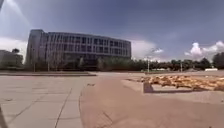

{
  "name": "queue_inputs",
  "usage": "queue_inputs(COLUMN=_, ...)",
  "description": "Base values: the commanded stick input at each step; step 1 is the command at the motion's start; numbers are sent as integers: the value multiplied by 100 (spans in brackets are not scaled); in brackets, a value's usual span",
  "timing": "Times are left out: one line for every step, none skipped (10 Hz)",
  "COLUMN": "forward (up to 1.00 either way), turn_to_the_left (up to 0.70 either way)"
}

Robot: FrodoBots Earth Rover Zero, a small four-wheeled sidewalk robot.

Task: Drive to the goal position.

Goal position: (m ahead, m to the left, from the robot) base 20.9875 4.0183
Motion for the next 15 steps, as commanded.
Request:
queue_inputs(forward=70, turn_to_the_left=0)
queue_inputs(forward=70, turn_to_the_left=-3)
queue_inputs(forward=70, turn_to_the_left=-21)
queue_inputs(forward=70, turn_to_the_left=-26)
queue_inputs(forward=70, turn_to_the_left=0)
queue_inputs(forward=70, turn_to_the_left=0)
queue_inputs(forward=70, turn_to_the_left=0)
queue_inputs(forward=70, turn_to_the_left=0)
queue_inputs(forward=70, turn_to_the_left=0)
queue_inputs(forward=70, turn_to_the_left=0)
queue_inputs(forward=70, turn_to_the_left=0)
queue_inputs(forward=70, turn_to_the_left=0)
queue_inputs(forward=70, turn_to_the_left=0)
queue_inputs(forward=70, turn_to_the_left=0)
queue_inputs(forward=70, turn_to_the_left=0)
